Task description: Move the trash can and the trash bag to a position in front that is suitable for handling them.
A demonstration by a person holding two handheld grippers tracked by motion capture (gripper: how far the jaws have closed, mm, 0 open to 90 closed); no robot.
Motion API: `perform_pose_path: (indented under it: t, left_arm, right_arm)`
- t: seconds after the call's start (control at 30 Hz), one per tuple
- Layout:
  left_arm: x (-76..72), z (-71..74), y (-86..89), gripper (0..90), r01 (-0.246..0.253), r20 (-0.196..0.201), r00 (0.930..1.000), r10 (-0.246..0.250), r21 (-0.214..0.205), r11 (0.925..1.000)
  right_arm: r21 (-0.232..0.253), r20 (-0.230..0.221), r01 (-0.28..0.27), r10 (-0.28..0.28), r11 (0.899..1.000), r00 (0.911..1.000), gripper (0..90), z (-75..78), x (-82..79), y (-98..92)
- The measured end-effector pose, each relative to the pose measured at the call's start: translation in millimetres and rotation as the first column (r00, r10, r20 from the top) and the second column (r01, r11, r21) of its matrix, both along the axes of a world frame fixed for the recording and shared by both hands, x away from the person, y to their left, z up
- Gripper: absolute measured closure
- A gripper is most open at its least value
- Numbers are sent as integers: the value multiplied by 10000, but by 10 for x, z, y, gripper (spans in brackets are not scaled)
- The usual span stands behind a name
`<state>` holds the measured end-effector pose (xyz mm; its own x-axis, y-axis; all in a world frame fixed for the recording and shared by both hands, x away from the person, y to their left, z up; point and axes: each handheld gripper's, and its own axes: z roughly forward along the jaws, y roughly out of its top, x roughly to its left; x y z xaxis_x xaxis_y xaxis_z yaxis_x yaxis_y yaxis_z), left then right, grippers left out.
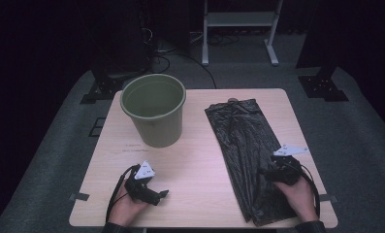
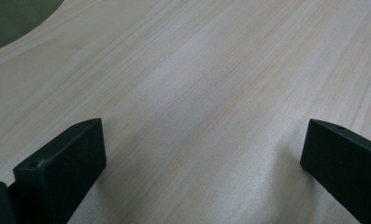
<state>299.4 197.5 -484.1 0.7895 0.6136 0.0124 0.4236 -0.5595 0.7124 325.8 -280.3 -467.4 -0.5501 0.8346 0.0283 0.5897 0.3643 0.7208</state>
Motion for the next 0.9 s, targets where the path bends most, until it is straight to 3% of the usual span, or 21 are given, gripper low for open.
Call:
perform_pose_path:
  t: [0.17, 0.2, 0.23, 0.5, 0.7, 0.9]
  left_arm:
    - [0, 0, 0, 0, 1, 1, 10000, -1, 1, 10000]
    - [0, 0, 0, 0, -1, 1, 10000, 1, 0, 10000]
    - [0, 0, 0, 0, -1, 1, 10000, 1, 0, 10000]
    - [0, 0, 0, 0, 1, 2, 10000, -1, 2, 10000]
    - [0, 0, 0, 0, 0, 1, 10000, 0, -1, 10000]
    - [0, 0, 0, 0, -1, 3, 10000, 1, 0, 10000]
  right_arm:
    - [-379, -307, -218, 207, 9990, 9993, 282, -83, 34, 87]
    - [-424, -306, -295, 282, 9987, 9991, 400, -85, 28, 96]
    - [-424, -306, -295, 282, 9987, 9991, 400, -85, 28, 96]
    - [-281, -360, -327, 317, 9991, 9989, 900, -62, 16, 63]
    - [-670, -231, -274, 259, 9974, 9994, 900, -52, -7, 55]
    - [-784, -296, -101, 78, 9969, 9995, 900, -21, -112, -90]
